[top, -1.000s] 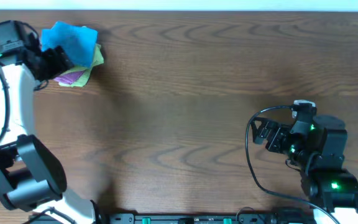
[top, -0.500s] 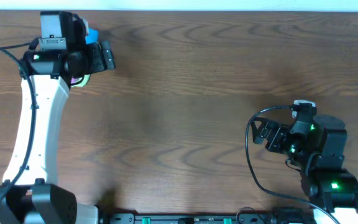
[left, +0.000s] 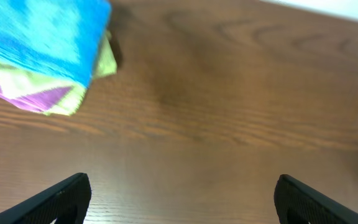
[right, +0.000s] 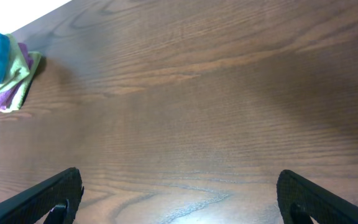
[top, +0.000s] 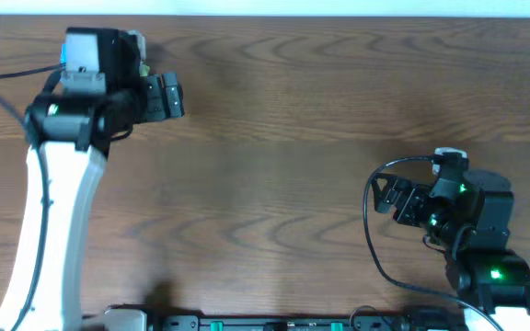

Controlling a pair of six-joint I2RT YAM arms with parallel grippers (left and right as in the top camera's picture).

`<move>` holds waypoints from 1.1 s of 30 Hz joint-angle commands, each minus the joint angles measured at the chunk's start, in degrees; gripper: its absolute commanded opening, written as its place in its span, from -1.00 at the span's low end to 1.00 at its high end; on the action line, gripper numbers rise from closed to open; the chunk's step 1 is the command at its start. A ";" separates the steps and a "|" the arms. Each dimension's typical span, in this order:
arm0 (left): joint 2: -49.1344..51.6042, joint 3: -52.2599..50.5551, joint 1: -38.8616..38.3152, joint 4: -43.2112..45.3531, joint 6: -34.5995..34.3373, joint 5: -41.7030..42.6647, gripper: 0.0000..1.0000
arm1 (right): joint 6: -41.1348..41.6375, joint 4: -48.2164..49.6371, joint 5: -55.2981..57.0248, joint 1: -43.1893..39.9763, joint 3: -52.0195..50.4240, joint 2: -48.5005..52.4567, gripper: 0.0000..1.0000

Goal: Fold the cloth

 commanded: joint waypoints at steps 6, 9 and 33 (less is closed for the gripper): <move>-10.69 -6.16 -0.52 1.81 2.34 -3.87 0.91 | 0.59 -0.07 -0.42 -0.46 -0.48 -0.24 0.98; -16.22 -12.48 -0.52 4.76 2.56 -4.02 0.90 | 0.59 -0.09 -0.42 -0.46 -0.48 -0.24 0.98; -70.75 -63.30 -0.42 14.16 10.43 -7.76 0.91 | 0.59 -0.09 -0.42 -0.46 -0.48 -0.24 0.98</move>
